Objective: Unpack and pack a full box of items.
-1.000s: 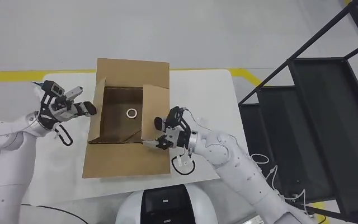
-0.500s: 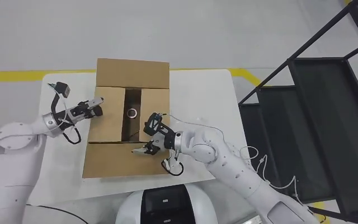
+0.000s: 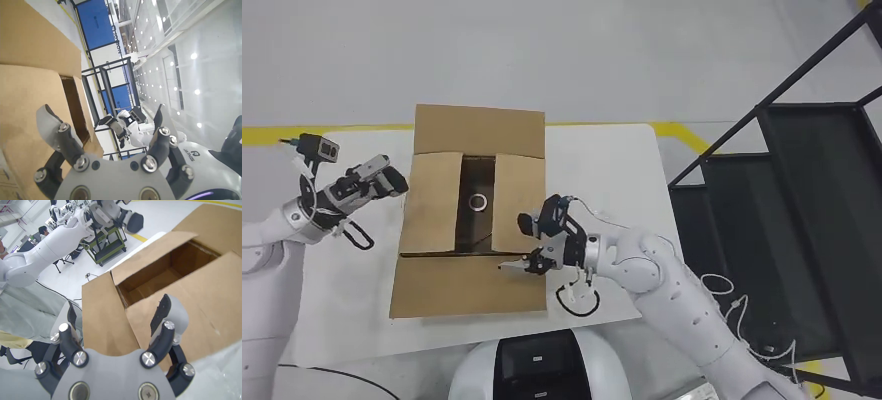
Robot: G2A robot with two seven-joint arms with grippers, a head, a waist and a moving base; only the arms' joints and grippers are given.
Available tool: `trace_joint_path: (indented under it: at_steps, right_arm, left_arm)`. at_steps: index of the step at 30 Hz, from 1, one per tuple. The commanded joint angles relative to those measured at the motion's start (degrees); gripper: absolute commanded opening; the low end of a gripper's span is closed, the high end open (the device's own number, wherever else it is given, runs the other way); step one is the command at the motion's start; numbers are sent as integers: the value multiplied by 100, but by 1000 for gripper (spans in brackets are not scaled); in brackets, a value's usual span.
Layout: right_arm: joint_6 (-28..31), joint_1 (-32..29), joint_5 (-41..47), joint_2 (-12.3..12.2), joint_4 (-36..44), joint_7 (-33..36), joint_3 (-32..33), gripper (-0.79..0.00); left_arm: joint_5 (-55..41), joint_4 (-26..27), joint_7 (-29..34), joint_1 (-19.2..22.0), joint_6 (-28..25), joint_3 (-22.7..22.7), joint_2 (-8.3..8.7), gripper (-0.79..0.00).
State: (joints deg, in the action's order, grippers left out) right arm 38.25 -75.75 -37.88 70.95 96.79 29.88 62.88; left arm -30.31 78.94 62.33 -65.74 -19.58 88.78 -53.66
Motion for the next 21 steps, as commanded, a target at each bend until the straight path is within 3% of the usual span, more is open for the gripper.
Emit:
trace_joint_path:
  at_steps: [1,6,11,16,21]
  right_arm:
    - [175,-355,271,-93,-30,254,311,0]
    - [468,-1114,653,-300,-28,854,840,0]
    - [605,-1406,982,-380,-76,1006,927,0]
    - [830,-1352,1300,-429,-100,1649,554,0]
    - [753,-977,1540,-402,-441,1729,162,0]
  left_arm:
    - [-63,6,-59,-51,-10,96,9,0]
    - [-124,12,-269,-183,-61,321,31,0]
    - [-231,39,-406,-311,-23,432,35,0]
    - [-228,76,-496,-436,-4,518,42,0]
    - [-189,97,-623,-491,-16,556,41,0]
